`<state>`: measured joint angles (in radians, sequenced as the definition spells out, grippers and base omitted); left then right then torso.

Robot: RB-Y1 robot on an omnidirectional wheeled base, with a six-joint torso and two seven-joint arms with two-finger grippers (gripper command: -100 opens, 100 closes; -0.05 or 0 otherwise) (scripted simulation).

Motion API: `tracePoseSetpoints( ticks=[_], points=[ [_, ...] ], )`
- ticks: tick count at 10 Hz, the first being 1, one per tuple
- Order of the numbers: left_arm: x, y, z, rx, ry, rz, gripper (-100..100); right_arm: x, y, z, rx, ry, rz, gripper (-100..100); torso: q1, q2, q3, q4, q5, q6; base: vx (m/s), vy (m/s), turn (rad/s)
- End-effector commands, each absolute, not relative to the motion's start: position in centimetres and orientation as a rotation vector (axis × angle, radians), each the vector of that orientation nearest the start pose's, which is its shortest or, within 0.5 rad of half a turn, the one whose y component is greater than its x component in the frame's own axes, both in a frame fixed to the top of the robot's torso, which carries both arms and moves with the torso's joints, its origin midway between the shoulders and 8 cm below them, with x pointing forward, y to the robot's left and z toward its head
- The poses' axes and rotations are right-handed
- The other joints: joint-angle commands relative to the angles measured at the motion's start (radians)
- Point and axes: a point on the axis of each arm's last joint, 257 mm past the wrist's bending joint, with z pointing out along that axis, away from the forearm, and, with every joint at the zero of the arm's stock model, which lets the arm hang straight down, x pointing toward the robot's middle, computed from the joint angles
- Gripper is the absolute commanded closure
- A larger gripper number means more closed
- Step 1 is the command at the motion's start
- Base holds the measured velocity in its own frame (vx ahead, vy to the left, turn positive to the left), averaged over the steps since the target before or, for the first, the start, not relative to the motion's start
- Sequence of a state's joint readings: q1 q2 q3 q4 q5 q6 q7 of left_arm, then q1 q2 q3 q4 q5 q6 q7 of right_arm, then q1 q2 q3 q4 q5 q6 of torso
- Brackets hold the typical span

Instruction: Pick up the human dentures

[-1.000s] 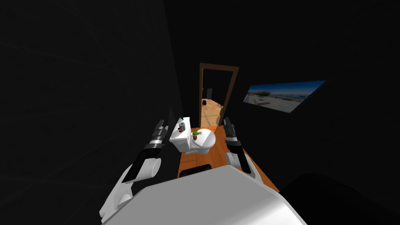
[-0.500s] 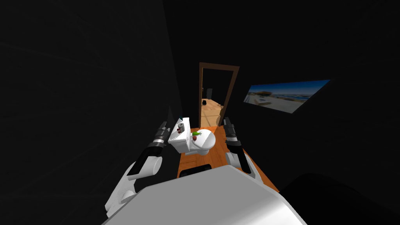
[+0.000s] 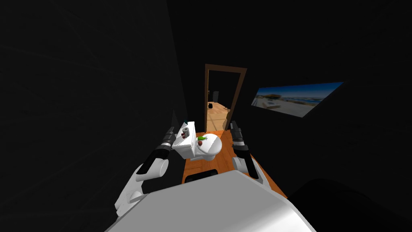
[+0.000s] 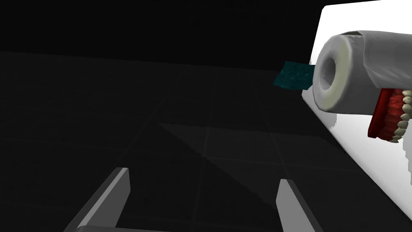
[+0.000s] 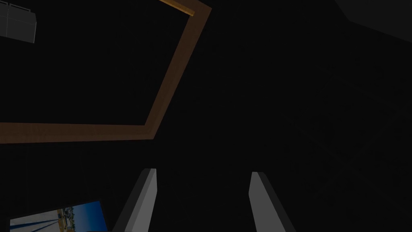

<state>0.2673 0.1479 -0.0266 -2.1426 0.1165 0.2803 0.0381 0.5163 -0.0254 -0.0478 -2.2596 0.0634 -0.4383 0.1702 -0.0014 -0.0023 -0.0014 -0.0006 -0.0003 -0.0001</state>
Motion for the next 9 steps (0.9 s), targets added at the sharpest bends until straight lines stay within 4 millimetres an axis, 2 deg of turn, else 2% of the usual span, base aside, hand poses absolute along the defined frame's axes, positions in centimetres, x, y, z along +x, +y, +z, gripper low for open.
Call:
tracePoseSetpoints(
  ticks=[1, 5, 6, 8, 9],
  points=[
    [47.0, 25.8, -14.8, -1.219, 1.221, -1.217, -100, 35.5, -29.2, -0.2, 0.598, 0.773, 1.028, 0, 0.0, 0.0, 0.0, 0.0, 0.0, 0.0, 0.03, -0.019, 0.002],
    [47.7, 25.6, -18.5, -1.337, 1.307, -1.178, -100, 35.5, -29.2, -0.2, 0.598, 0.773, 1.028, 0, 0.0, 0.0, 0.0, 0.0, 0.0, 0.0, 0.034, -0.021, 0.001],
    [47.7, 25.6, -18.6, -1.338, 1.308, -1.177, -100, 35.5, -29.2, -0.2, 0.598, 0.773, 1.028, 0, 0.0, 0.0, 0.0, 0.0, 0.0, 0.0, 0.021, -0.013, 0.002],
    [47.9, 25.4, -20.7, -1.403, 1.356, -1.152, -100, 35.5, -29.2, -0.2, 0.598, 0.773, 1.028, 0, 0.001, 0.001, 0.0, 0.0, 0.0, 0.0, 0.032, -0.019, 0.001],
    [47.9, 25.4, -20.9, -1.411, 1.363, -1.146, -100, 35.5, -29.2, -0.2, 0.598, 0.773, 1.028, 0, 0.0, 0.0, 0.0, 0.0, 0.0, 0.0, 0.029, -0.021, 0.001]
  ],
)
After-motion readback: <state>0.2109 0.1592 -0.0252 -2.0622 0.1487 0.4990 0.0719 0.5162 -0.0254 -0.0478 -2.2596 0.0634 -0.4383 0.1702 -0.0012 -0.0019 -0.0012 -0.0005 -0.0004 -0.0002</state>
